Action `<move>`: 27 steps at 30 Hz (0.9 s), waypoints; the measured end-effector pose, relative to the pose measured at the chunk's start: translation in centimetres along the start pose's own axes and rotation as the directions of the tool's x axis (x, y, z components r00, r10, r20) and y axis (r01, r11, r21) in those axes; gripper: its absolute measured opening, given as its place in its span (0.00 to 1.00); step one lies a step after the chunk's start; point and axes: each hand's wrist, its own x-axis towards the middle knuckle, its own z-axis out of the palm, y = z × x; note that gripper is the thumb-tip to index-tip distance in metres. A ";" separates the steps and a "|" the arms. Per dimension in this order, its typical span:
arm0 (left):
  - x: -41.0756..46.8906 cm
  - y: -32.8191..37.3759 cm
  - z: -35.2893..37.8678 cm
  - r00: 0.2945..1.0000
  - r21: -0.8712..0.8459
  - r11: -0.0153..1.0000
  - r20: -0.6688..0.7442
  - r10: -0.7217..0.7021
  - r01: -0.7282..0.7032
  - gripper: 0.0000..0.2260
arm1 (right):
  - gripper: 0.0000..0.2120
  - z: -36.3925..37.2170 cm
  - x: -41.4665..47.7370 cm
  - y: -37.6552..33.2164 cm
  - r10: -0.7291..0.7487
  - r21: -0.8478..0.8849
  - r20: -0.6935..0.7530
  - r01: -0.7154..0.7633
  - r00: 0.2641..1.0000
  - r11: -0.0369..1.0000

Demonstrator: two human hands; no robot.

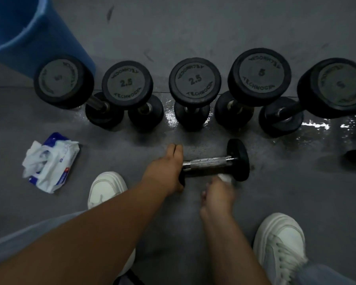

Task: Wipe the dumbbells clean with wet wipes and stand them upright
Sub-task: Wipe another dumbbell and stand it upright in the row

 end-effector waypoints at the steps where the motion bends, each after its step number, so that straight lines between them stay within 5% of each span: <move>1: 0.0 0.0 -0.1 1.000 0.001 1.000 0.003 0.002 -0.002 0.53 | 0.12 0.2 0.7 0.5 -0.075 -0.016 0.021 0.076 0.997 0.997; 3: 0.0 0.1 -0.2 1.000 0.004 1.000 -0.002 0.002 -0.002 0.52 | 0.14 0.5 1.3 -0.4 -0.088 0.025 0.075 0.086 0.993 0.996; 5: 0.0 0.2 -0.4 1.000 0.001 1.000 -0.002 0.001 -0.001 0.52 | 0.02 0.4 1.4 -1.9 0.051 0.163 0.066 -0.061 0.997 0.985; 6: 0.0 0.2 -0.5 1.000 0.002 1.000 -0.002 0.003 -0.003 0.53 | 0.05 0.1 1.3 -1.9 0.196 0.216 0.080 -0.209 0.977 0.954; 9: -0.1 0.2 -0.5 1.000 0.014 1.000 -0.003 0.003 -0.003 0.53 | 0.05 -1.4 0.0 -1.1 0.471 0.418 0.325 -0.571 0.820 0.706; 18: -0.1 0.4 -0.4 1.000 -0.001 1.000 -0.006 0.006 -0.006 0.51 | 0.12 -0.8 1.2 -3.5 0.409 0.702 0.351 -0.526 0.842 0.480; 19: -0.1 0.3 -0.3 1.000 0.000 1.000 -0.004 0.005 -0.005 0.50 | 0.11 -0.9 0.9 -3.5 0.396 0.690 0.319 -0.498 0.861 0.526; 21: 0.0 0.3 -0.3 1.000 0.002 1.000 -0.003 0.006 -0.006 0.50 | 0.10 -0.6 0.6 -3.1 0.245 0.525 0.132 -0.278 0.960 0.804; 23: 0.0 0.3 -0.4 1.000 0.009 1.000 -0.007 0.004 -0.004 0.50 | 0.11 -0.2 0.4 -2.3 -0.139 0.063 -0.004 0.139 0.990 0.988; 25: 0.0 0.3 -0.4 1.000 0.011 1.000 -0.013 0.004 -0.004 0.49 | 0.15 -0.3 0.4 -1.2 -0.403 -0.277 0.071 0.406 0.913 0.871; 27: 0.0 0.2 -0.4 1.000 -0.001 1.000 0.003 0.007 -0.007 0.51 | 0.17 -1.3 1.1 -0.9 -0.421 -0.338 0.104 0.430 0.901 0.837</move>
